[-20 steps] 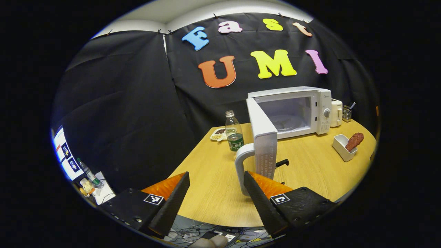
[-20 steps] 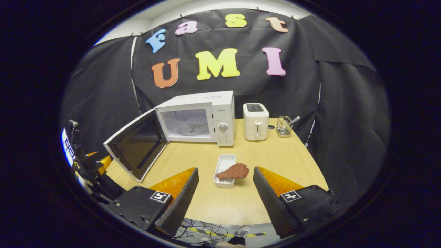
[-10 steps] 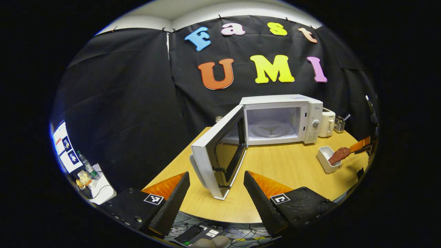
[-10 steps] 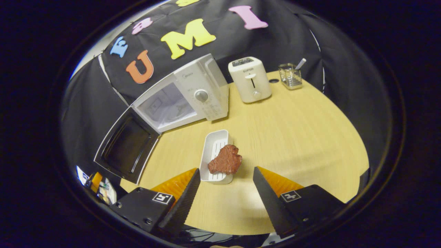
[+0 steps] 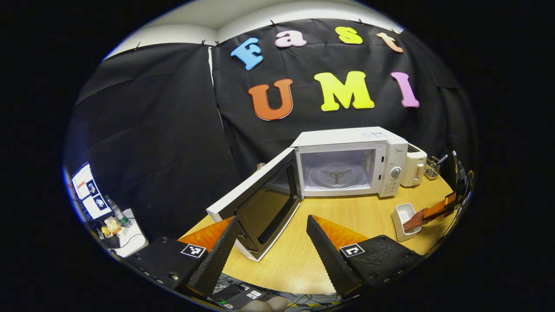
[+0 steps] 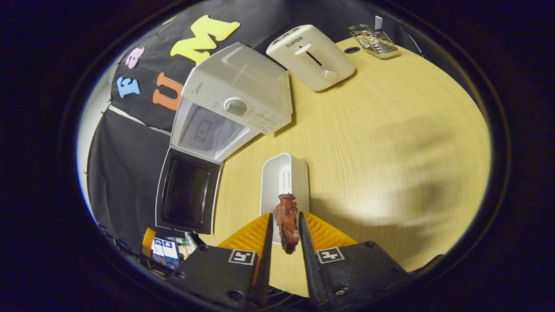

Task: Open the microwave oven with the left hand, put the food in, and close the microwave oven.

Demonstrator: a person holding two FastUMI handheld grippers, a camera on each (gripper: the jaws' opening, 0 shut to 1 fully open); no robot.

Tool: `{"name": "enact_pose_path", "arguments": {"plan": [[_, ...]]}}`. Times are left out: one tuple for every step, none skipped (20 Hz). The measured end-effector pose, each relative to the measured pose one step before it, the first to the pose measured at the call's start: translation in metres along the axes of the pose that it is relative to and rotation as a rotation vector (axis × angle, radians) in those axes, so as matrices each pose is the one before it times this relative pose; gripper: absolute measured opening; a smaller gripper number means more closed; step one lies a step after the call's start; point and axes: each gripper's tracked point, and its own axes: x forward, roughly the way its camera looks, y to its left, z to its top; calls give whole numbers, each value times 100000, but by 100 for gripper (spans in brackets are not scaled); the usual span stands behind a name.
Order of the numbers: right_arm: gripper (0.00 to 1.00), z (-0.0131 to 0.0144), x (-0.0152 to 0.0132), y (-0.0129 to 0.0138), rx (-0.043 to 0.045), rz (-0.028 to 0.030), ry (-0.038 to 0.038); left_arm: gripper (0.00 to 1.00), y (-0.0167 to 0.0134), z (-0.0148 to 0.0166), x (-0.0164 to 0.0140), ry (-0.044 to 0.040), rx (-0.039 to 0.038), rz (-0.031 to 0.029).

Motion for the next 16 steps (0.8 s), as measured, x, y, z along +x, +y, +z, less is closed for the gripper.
{"name": "enact_pose_path", "arguments": {"plan": [[10,12,-31,-112,870,655,1436,97,-242,187,-54,400,388,1756],[7,146,-44,109,352,598,1694,96,-286,170,-144,608,11,996],[18,-109,-38,114,-868,650,1374,96,-228,177,-62,635,-89,1331],[17,-18,-179,206,-2413,456,1409,96,-351,-9,-25,516,-191,521],[16,269,-381,359,-2766,244,734,96,-348,52,-37,393,51,1038],[16,378,-432,591,-2657,504,-33,96,-80,-29,-6,378,13,320],[16,634,-502,783,-2772,697,-668,96,-262,158,-137,-33,-277,13],[16,749,-793,925,-3018,672,-1218,96,-245,74,65,-64,-74,-366],[16,834,-486,1104,-3162,757,-1864,96,-202,290,205,-730,7,-445],[16,916,-472,1273,-2578,704,-2306,96,-98,233,163,-282,-273,-832],[16,911,-360,1326,-1991,901,-2202,96,-88,243,171,-605,177,-1179],[16,712,-81,1532,-1180,1357,-2345,96,14,178,345,-361,252,-583],[16,598,91,1670,-325,1501,-2468,96,-2,231,251,-480,-150,-1284],[16,598,605,1548,91,1566,-2704,96,123,279,198,-573,-88,-1445],[16,197,992,1292,393,888,-2666,96,127,90,63,-252,-4,-1742],[16,281,1271,1022,427,-305,-2918,96,98,-113,47,-155,-75,-2354]]}}
